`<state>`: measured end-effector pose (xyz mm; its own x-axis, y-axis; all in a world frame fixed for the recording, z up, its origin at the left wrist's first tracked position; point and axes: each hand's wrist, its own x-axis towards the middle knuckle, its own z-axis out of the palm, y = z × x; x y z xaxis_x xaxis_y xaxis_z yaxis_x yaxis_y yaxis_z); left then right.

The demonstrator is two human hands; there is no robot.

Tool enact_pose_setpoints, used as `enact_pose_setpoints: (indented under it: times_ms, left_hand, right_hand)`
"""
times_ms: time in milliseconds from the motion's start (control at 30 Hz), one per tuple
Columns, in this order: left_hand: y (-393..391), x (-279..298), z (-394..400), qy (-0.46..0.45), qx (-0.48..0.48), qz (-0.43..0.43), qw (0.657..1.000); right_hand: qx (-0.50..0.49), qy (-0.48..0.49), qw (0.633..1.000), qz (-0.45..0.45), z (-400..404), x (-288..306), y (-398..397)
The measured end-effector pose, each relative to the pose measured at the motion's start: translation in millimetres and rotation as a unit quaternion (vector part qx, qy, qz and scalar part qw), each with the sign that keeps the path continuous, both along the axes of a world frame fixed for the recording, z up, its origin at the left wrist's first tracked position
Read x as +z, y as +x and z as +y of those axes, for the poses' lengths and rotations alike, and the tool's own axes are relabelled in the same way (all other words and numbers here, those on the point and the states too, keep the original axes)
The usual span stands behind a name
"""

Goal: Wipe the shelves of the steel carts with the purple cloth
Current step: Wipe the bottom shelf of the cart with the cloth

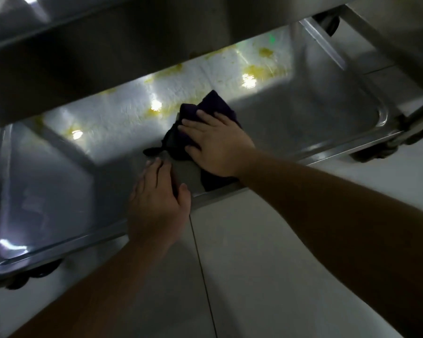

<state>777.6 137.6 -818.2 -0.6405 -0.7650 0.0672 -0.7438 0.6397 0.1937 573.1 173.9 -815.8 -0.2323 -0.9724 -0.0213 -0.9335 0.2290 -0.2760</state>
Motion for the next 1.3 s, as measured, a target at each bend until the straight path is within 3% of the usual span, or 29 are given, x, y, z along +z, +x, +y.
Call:
enact_pose_setpoints:
  times_ms: [100, 267, 400, 500, 633, 700, 767, 867, 967, 1067, 1233, 1300]
  left_hand:
    - [1, 1, -1, 0.008, -0.002, -0.003, 1.000]
    - [2, -4, -4, 0.009, -0.006, -0.015, 1.000]
    - [0, -7, -3, 0.005, -0.001, -0.002, 1.000]
    - [-2, -4, -1, -0.001, 0.001, -0.001, 1.000]
    - [-2, 0, 0, 0.005, -0.003, 0.007, 1.000]
    - [-2, 3, 1, 0.007, -0.005, 0.003, 1.000]
    - [-1, 6, 2, 0.022, -0.005, 0.006, 1.000]
    - [1, 10, -4, 0.092, -0.006, 0.028, 0.995]
    - [13, 21, -22, 0.162, -0.009, 0.082, 0.983]
    - [58, 30, -56, 0.154, 0.016, 0.105, 0.982]
    - [193, 33, -129, 0.052, 0.082, -0.074, 0.993]
    - [230, 32, -136, 0.035, 0.057, -0.130, 0.989]
  right_hand:
    - [-0.034, -0.025, 0.999, 0.021, 16, 0, -41]
    - [-0.344, -0.005, 0.939, 0.019, 90, 11, -171]
    - [-0.420, 0.019, 0.907, 0.003, 93, 9, -177]
    - [-0.395, 0.009, 0.918, -0.015, 48, 14, -124]
    - [-0.161, -0.031, 0.986, -0.016, -20, 9, -13]
    - [-0.029, 0.000, 0.999, -0.041, -43, 7, 23]
    - [0.011, 0.015, 0.998, -0.059, -50, 5, 29]
    - [-0.021, 0.006, 0.999, -0.037, -37, 2, 19]
    - [-0.128, -0.016, 0.992, -0.017, -13, 3, -11]
    - [-0.269, -0.031, 0.962, -0.021, 14, 7, -41]
    - [-0.395, 0.013, 0.917, -0.049, 1, 3, -25]
    - [-0.413, 0.027, 0.909, -0.041, -15, 2, -8]
